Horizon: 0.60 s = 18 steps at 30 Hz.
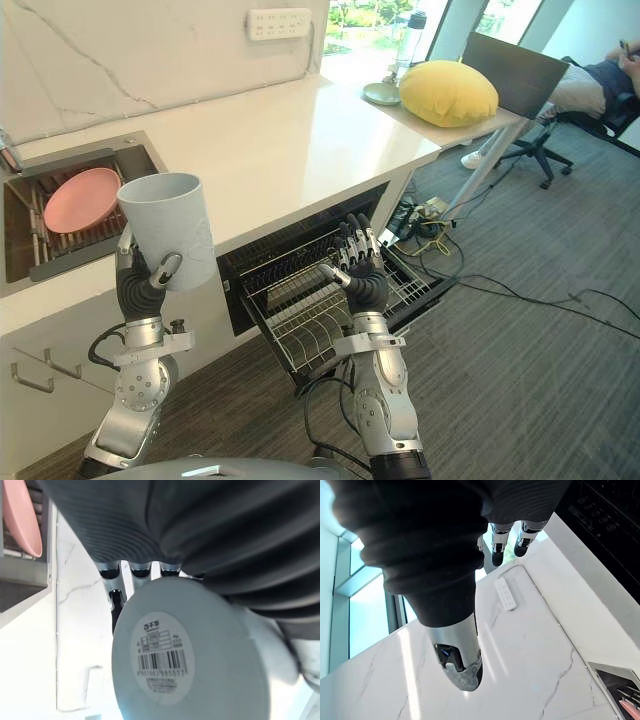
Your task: Walk over to the sink, pick up the cup, carry it to the dishwasher, place the cup inside the dishwasher, then close the dishwasher door
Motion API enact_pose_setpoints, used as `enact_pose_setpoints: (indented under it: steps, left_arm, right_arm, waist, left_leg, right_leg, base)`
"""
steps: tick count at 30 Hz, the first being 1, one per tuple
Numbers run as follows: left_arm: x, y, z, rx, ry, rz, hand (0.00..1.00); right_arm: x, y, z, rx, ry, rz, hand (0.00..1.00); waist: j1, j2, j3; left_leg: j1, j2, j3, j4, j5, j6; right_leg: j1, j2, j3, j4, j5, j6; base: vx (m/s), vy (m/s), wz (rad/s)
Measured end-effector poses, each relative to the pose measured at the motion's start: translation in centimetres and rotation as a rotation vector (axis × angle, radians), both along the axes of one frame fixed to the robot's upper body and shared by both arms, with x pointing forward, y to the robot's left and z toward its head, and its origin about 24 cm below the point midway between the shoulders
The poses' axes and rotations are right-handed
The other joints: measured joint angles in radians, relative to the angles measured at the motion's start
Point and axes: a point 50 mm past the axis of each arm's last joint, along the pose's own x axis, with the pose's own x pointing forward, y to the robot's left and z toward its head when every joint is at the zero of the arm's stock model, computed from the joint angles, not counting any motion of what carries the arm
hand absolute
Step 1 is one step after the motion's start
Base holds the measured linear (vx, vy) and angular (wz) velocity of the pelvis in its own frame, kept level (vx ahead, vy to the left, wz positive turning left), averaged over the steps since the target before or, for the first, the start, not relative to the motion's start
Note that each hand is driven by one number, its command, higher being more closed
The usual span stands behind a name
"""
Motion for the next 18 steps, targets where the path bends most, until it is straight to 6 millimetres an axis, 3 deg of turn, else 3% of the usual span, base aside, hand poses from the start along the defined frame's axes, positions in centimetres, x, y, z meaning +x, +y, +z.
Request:
enact_pose_setpoints:
  steps: [5,9,18]
  left_arm:
    - [0.0,0.3,0.3,0.111,-0.052,0.156,1.0]
    - [0.0,0.1,0.6,0.208,-0.121,0.256,1.0]
    - [0.4,-2.0,-0.4,0.336,-0.114,0.212,1.0]
  right_arm:
    - [0.3,1.5,-0.1,-0.001,0.027,0.074,0.0]
    - [0.5,2.4,-0.5,0.016,0.075,0.135,0.0]
    - [0.3,3.2,-0.5,0.098,0.116,0.225,0.0]
  waist:
    - [0.017,-0.001,0.0]
    - [0.014,-0.001,0.0]
    - [-0.017,0.002,-0.001]
  left_leg:
    - [-0.003,-0.004,-0.023,0.013,-0.001,0.002]
    - [-0.001,-0.002,-0.009,0.031,-0.012,-0.001]
    - [-0.006,0.011,0.026,0.043,-0.03,-0.012]
  right_leg:
    - [0.008,-0.003,-0.006,-0.006,0.008,-0.001]
    - [0.006,-0.003,0.014,-0.009,0.018,0.0]
    - [-0.016,-0.001,0.041,-0.001,0.016,-0.009]
  base:
    - [-0.05,-0.008,0.03]
    - [-0.09,0.009,-0.14]
    - [-0.06,0.001,-0.13]
